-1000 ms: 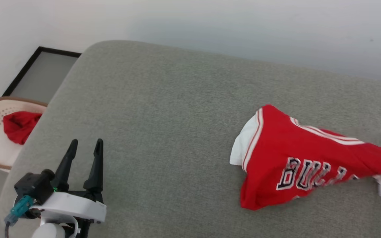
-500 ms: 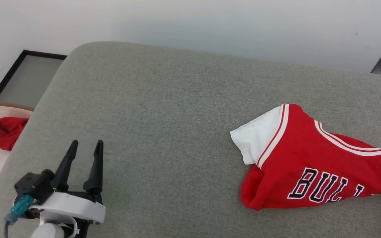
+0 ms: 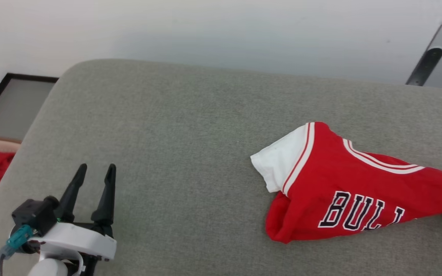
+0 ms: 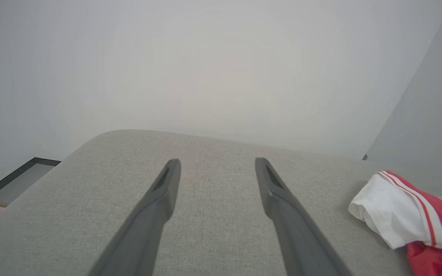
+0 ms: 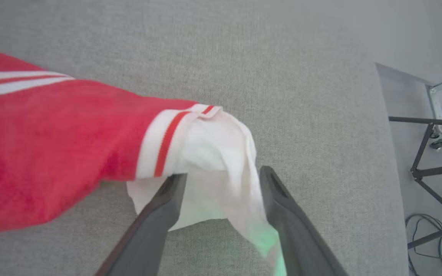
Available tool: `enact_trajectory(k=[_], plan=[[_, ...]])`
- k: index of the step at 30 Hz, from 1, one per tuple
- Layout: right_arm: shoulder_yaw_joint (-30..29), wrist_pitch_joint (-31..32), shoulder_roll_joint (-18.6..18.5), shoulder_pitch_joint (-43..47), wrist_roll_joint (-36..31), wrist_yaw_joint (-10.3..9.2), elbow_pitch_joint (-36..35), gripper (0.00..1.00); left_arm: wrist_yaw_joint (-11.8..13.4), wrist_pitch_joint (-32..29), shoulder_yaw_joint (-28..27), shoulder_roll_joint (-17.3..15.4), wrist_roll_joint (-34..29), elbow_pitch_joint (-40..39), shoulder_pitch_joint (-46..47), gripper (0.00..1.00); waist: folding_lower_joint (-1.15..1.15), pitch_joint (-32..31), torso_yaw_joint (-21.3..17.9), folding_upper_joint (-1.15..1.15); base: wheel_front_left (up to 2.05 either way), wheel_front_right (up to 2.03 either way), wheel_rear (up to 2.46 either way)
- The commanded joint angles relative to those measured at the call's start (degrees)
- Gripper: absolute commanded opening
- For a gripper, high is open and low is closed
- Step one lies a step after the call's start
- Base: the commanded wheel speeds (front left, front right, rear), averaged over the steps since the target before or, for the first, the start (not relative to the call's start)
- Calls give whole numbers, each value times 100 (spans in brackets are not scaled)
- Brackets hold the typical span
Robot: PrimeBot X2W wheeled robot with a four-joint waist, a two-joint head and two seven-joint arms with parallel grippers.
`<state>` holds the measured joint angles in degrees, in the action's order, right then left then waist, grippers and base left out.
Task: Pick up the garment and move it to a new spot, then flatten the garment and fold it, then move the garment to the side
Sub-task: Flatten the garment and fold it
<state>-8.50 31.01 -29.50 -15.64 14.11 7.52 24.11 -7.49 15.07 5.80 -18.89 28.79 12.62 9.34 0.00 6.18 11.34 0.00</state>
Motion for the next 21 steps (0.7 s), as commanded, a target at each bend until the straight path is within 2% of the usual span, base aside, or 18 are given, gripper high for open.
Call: enact_trajectory(k=[1,8,18,21], plan=[[46,-156,-11,131,19,-6,-138,100,9,-20,-11,-62,37,-26,10,100,0,-76,-142,0,0,0,0],[-45,-921,101,418,-351,-6,-660,100,37,-126,-45,-198,79,-183,-3,100,0,-133,-405,0,0,0,0],[-223,-2755,1023,687,-1185,-6,-1234,100,24,-640,33,-428,380,-409,71,100,0,-236,-782,0,0,0,0],[-226,-3119,1244,719,-1350,-6,-1264,100,16,-806,98,-499,463,-468,164,100,0,-242,-843,0,0,0,0]])
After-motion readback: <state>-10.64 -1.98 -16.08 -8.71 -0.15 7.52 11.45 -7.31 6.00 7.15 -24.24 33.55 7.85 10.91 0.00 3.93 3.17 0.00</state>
